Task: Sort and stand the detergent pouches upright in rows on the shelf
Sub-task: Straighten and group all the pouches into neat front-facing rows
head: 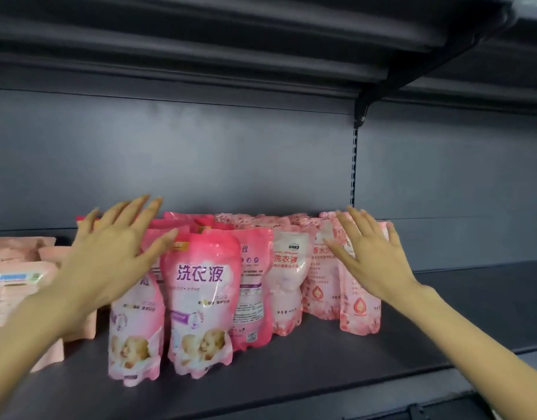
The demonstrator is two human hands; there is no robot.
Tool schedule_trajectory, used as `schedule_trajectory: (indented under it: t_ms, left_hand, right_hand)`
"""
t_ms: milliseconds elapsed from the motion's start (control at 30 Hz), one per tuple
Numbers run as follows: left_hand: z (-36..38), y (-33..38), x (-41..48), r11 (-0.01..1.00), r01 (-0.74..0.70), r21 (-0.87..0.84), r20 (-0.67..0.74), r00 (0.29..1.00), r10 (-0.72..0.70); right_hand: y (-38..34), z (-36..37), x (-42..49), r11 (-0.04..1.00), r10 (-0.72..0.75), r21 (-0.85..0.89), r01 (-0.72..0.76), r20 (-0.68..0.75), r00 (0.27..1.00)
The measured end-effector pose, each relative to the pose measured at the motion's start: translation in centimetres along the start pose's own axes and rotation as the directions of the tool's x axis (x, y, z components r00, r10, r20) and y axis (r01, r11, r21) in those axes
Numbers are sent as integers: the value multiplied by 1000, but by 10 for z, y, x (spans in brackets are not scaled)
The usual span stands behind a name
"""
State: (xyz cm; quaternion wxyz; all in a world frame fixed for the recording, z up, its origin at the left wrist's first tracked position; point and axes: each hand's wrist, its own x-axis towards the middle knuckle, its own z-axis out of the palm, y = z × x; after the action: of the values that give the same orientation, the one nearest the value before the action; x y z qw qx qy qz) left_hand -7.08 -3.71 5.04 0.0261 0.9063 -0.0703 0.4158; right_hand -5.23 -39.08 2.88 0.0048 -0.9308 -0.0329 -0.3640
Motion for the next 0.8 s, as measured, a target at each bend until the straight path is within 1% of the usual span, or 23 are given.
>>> schedule_trajectory:
  t_ms: [67, 167, 333, 433, 467, 533, 600, 700, 800]
  left_hand:
    - [6, 5, 22, 1000, -7, -17, 1, 1000, 7]
    - [12, 14, 55, 997, -61, -43, 22, 998, 62]
    - [36, 47, 100, 988, -128, -80, 104, 985, 136]
    - [53, 70, 113, 984, -137, -111, 190, 969, 156]
    - [58, 77, 117, 981, -146, -124, 198, 966, 168]
    - [66, 90, 125, 978, -154, -143, 168, 970, 177]
    - [75, 102, 135, 980, -129, -153, 147, 977, 152]
    - [88, 131, 141, 976, -104, -190, 147, 980, 133]
    - [93, 170, 136, 977, -103, -188, 155, 979, 134]
  right_hand:
    - [13, 3, 19, 1000, 12, 24, -12, -13, 1000]
    - [35, 5, 45, 998, 28, 58, -28, -13, 1000]
    - [82, 17, 82, 987, 24, 159, -32, 51, 998]
    - [109, 25, 95, 984, 7, 175, -20, 73, 997]
    - [117, 29, 99, 983, -1, 181, -14, 80, 997]
    - [135, 36, 107, 979, -23, 203, 3, 92, 995]
    - [153, 43, 116, 971, -52, 238, 27, 98, 994]
    - [178, 51, 124, 955, -88, 291, 52, 113, 990]
    - [202, 59, 128, 934, -121, 352, 69, 128, 984]
